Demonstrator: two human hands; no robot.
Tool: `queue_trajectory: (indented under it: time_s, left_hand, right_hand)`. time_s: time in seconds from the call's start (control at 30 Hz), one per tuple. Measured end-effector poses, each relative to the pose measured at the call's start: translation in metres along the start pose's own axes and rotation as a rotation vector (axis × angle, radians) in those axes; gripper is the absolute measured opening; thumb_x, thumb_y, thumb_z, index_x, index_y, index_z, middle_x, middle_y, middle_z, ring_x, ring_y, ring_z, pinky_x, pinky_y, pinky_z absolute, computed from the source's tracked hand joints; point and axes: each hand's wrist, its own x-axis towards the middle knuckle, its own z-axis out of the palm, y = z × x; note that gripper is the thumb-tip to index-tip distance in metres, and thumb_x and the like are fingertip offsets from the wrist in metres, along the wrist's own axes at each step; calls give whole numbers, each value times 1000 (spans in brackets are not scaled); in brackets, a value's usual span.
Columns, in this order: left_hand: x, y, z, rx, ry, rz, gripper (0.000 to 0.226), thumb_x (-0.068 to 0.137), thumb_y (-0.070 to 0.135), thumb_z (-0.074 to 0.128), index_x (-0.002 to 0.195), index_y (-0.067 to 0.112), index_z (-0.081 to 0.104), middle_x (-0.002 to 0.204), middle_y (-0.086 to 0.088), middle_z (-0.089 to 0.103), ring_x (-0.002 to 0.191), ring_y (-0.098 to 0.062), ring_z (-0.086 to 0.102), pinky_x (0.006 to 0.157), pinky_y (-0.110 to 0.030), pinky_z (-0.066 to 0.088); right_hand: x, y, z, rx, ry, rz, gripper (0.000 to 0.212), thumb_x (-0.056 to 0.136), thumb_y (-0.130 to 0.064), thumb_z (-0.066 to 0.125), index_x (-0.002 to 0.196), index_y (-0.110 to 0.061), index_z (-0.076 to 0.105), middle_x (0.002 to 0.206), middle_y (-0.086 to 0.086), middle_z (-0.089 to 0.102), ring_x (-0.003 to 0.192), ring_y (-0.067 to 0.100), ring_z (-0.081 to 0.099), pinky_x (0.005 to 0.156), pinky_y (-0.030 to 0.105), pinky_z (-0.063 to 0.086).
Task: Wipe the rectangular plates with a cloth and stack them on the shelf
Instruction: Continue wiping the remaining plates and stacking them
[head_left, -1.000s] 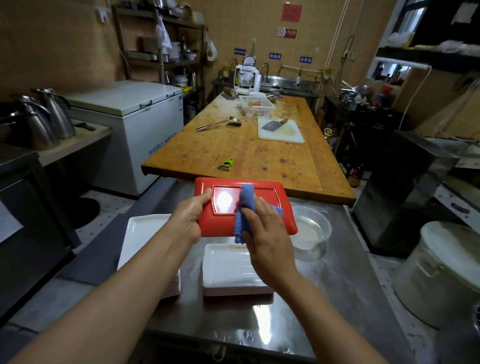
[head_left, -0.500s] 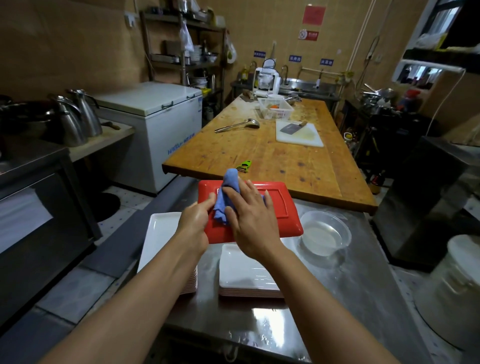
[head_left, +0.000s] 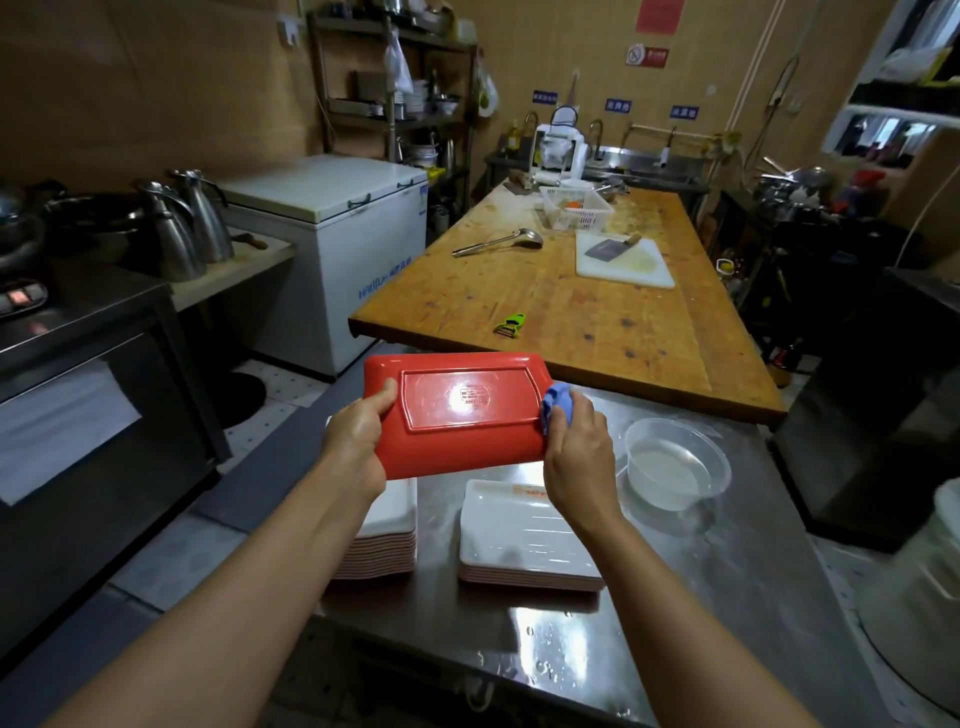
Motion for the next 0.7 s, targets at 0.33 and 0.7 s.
queue_trajectory:
  time_s: [0.33, 0.7]
  left_hand:
    - [-1, 13, -34, -37, 96, 66, 15, 88, 32, 63, 96, 19, 63, 88, -9, 69, 78, -29, 66, 66, -40, 54]
    - [11, 10, -71, 1228, 162, 1163, 18, 86, 28, 65, 86, 12, 58, 74, -1, 60, 63, -23, 55, 56, -30, 42]
  right_hand:
    - [-11, 4, 22, 28, -64, 238, 28, 98, -34, 34, 102, -13, 52, 86, 12, 64, 73, 34, 60, 63, 52, 54]
    - [3, -25, 21, 187, -189, 264, 21, 99, -26, 32, 103, -13, 48, 90, 19, 56, 55, 30, 53, 33, 21, 37]
